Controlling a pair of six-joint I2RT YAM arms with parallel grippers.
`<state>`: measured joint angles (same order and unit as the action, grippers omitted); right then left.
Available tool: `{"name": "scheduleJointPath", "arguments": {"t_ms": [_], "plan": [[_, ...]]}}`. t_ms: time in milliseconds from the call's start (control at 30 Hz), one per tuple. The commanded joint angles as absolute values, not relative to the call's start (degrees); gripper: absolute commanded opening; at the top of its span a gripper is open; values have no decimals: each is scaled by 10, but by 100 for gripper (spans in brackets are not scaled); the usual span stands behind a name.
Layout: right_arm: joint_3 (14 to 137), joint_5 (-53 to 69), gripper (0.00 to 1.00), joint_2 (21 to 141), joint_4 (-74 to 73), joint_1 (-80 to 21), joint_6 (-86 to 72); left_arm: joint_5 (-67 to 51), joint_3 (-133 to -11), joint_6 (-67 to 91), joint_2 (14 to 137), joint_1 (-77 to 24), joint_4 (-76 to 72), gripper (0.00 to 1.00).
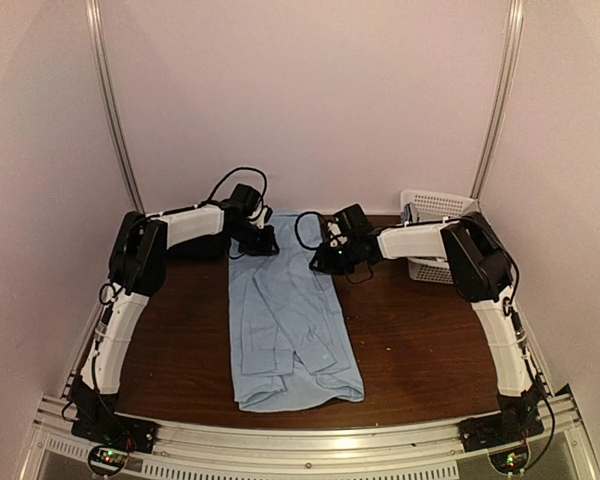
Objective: Fold and stack the long sleeve shirts
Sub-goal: Adjust the rectangle-folded shirt at the center of the board.
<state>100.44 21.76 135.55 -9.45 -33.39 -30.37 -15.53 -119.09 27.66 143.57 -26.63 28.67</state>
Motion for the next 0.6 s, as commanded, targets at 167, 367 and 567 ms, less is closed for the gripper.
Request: {"name": "scheduleJointPath", "arguments": {"t_ms": [167, 367, 567], "plan": [[981, 179, 39, 1275, -161, -332, -279, -158, -1227, 263, 1385, -260, 339, 25], [838, 176, 46, 1154, -151, -352, -270, -154, -968, 308, 1209, -266, 265, 26], [659, 161, 54, 1028, -131, -395, -290, -167, -699, 376, 1010, -293, 195, 28]]}}
